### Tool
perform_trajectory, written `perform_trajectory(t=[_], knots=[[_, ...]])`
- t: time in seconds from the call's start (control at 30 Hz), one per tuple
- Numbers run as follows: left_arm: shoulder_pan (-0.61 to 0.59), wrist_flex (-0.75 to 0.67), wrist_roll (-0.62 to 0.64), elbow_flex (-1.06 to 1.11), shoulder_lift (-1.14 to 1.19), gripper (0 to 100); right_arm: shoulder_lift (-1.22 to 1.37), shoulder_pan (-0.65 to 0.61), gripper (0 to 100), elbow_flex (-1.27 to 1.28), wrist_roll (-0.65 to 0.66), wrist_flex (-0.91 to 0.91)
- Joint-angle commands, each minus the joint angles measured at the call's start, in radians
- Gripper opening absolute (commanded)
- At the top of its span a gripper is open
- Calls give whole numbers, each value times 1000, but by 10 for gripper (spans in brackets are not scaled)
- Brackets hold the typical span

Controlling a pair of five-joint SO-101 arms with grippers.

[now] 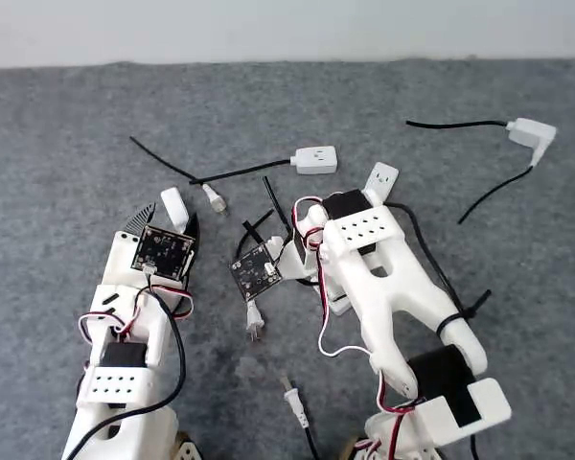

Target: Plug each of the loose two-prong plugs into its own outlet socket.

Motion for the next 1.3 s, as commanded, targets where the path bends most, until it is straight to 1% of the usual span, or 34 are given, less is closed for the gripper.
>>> perform_trajectory(t=[0.0,0.1,0.4,0.57,0.87,1.27], knots=[[3,-29,-9,-7,3,217,70,15,8,49,55,7],[3,-29,-9,-7,3,217,70,10,8,81,78,-4],[3,-29,-9,-7,3,217,70,24,8,110,78,-4],[3,-29,-9,-7,3,217,73,48,8,112,78,-4],[3,-29,-9,-7,3,217,168,82,8,72,77,-4],[3,-31,-11,-7,3,217,171,79,8,77,69,-2]])
